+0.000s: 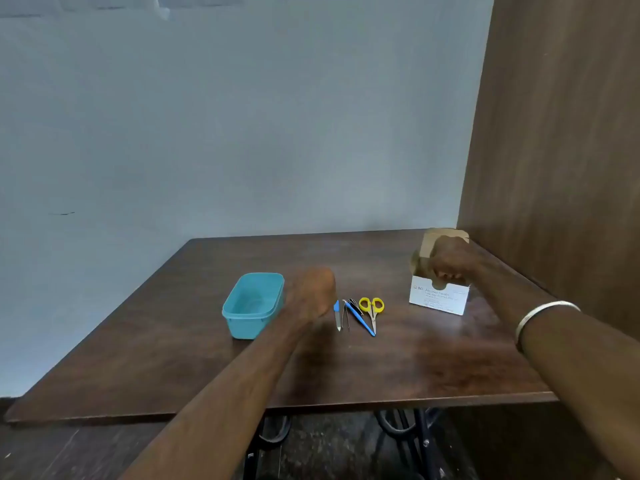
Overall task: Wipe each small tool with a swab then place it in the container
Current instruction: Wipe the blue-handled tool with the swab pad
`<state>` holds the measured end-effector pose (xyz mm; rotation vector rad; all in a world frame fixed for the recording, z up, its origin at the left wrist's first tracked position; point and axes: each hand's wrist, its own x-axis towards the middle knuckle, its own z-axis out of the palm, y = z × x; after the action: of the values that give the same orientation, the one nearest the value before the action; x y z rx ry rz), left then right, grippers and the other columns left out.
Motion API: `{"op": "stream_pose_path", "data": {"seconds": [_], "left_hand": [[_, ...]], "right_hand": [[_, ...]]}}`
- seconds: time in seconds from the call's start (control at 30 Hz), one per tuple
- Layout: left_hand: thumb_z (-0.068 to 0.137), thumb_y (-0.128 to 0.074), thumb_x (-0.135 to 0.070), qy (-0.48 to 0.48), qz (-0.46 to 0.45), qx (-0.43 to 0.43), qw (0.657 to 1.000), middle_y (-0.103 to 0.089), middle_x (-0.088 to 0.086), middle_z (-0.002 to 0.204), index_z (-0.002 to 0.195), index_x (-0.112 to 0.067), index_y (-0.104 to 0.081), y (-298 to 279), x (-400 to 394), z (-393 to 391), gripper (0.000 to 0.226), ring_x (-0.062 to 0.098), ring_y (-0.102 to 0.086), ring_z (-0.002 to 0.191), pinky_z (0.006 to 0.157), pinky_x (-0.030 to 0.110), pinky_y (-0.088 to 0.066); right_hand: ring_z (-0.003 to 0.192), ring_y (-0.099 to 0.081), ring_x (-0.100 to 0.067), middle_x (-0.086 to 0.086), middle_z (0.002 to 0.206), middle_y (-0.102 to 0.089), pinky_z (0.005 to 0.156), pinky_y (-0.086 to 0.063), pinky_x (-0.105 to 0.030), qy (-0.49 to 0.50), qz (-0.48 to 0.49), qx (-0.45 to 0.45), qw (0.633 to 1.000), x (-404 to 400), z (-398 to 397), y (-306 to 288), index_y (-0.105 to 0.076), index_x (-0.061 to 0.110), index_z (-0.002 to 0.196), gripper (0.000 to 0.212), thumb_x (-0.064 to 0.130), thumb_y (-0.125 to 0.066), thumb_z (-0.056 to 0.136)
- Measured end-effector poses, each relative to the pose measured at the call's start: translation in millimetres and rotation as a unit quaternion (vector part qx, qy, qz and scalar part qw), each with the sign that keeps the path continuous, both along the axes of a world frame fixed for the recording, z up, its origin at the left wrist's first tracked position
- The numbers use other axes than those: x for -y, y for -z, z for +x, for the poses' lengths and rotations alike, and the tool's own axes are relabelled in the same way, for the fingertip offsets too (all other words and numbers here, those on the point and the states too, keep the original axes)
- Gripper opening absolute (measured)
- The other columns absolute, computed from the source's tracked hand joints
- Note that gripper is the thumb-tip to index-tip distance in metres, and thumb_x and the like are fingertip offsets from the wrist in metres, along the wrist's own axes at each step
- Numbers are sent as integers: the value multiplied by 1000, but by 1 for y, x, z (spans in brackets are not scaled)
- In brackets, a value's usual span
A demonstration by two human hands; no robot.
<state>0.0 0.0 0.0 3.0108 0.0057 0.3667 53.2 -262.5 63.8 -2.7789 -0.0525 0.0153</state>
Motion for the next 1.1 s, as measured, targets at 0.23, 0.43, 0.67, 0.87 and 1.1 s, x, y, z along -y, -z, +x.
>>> {"op": "stream_pose_path", "data": {"seconds": [0.23, 0.43, 0.67, 0.87, 1.1], "left_hand": [[81, -72, -23, -18, -55, -60, 996, -73, 7, 90, 95, -10, -76, 4, 4, 14, 19, 23, -65, 84, 78, 34, -57], [81, -74, -34, -27, -59, -63, 996, -71, 7, 90, 96, -12, -74, 7, 4, 17, 26, 22, -64, 84, 75, 33, -55], [81, -75, -34, -32, -65, -71, 995, -70, 5, 88, 94, -12, -74, 9, 4, 21, 26, 20, -63, 82, 68, 30, -50], [81, -73, -29, -40, -82, -63, 994, -71, 5, 88, 94, -13, -75, 9, 4, 21, 20, 20, -64, 82, 74, 31, -56], [84, -69, -22, -38, -116, -47, 991, -70, 5, 89, 94, -12, -73, 13, 5, 19, 15, 20, -64, 84, 70, 30, -54]], "right_hand": [[54, -54, -20, -9, 65, -71, 57, -43, -25, 39, -16, -97, 994, -3, 13, 7, -65, 3, 75, 13, 13, -59, 80], [53, -50, -17, -6, 59, -59, 51, -36, -24, 40, -59, -92, 993, -9, 26, 20, -56, 6, 74, 21, 7, -48, 94], [57, -51, -16, -3, 66, -57, 50, -36, -24, 22, -121, -118, 985, -5, 43, 30, -60, 7, 84, 14, 7, -52, 94], [80, -58, -25, -7, 89, -64, 53, -37, -23, 8, -167, -137, 976, -3, 52, 30, -69, 5, 107, 19, 11, -62, 90], [59, -65, -21, -11, 73, -72, 56, -47, -24, 3, -85, -142, 986, -4, 48, 22, -72, -3, 107, 24, -4, -66, 83]]}}
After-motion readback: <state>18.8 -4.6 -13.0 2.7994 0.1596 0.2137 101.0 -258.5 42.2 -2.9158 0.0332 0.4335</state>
